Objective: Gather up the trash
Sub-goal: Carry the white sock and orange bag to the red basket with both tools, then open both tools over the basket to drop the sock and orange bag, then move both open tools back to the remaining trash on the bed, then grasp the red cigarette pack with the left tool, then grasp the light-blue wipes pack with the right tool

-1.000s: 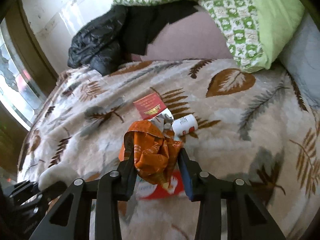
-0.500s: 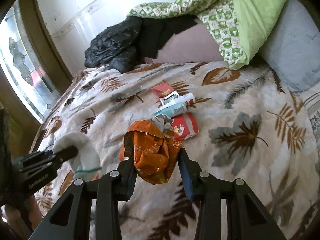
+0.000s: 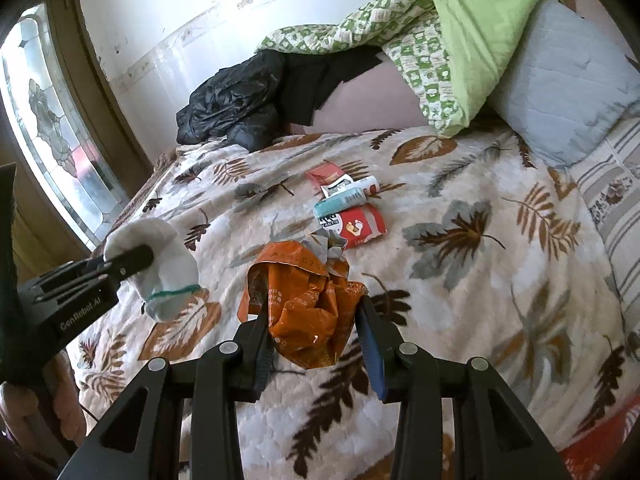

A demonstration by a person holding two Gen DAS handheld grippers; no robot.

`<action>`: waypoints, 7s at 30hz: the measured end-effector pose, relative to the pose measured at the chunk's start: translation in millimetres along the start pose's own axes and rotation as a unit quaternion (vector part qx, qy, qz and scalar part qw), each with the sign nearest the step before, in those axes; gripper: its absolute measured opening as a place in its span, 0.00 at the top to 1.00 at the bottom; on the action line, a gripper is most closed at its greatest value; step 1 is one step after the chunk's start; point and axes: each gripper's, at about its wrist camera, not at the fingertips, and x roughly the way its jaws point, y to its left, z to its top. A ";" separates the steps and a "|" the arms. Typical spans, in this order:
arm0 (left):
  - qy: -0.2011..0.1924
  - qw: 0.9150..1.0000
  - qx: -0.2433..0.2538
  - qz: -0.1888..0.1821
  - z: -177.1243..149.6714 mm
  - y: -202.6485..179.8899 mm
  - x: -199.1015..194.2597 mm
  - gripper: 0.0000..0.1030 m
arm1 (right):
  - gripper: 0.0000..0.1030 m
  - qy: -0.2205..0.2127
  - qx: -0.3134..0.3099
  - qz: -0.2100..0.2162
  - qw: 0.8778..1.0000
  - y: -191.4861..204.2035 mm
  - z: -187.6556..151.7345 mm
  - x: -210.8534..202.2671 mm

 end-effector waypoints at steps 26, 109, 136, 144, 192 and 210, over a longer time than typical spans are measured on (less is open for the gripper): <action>-0.033 0.998 0.048 -0.023 -10.0 -41.0 -52.2 0.80 | 0.60 -0.045 0.048 -0.037 0.997 -27.8 -31.6 -79.6; -0.030 0.976 0.150 -0.153 17.5 -141.2 -36.4 0.22 | 0.27 -0.046 0.139 -0.233 0.961 -161.5 -64.0 -146.1; 0.096 0.993 -0.024 -0.066 131.6 -11.5 250.5 0.20 | 0.27 0.054 0.043 -0.048 0.996 -67.8 3.1 56.0; 0.135 0.984 -0.072 -0.091 147.9 -33.8 338.4 0.20 | 0.27 0.066 0.050 -0.035 0.996 -77.6 0.6 76.7; 0.116 0.993 -0.026 -0.004 -6.9 42.1 198.8 0.31 | 0.36 0.110 0.087 0.057 0.988 -41.4 113.1 254.3; 0.080 0.996 -0.047 -0.006 -6.2 55.0 160.0 0.35 | 0.83 0.094 0.037 0.053 0.993 -18.5 103.1 194.2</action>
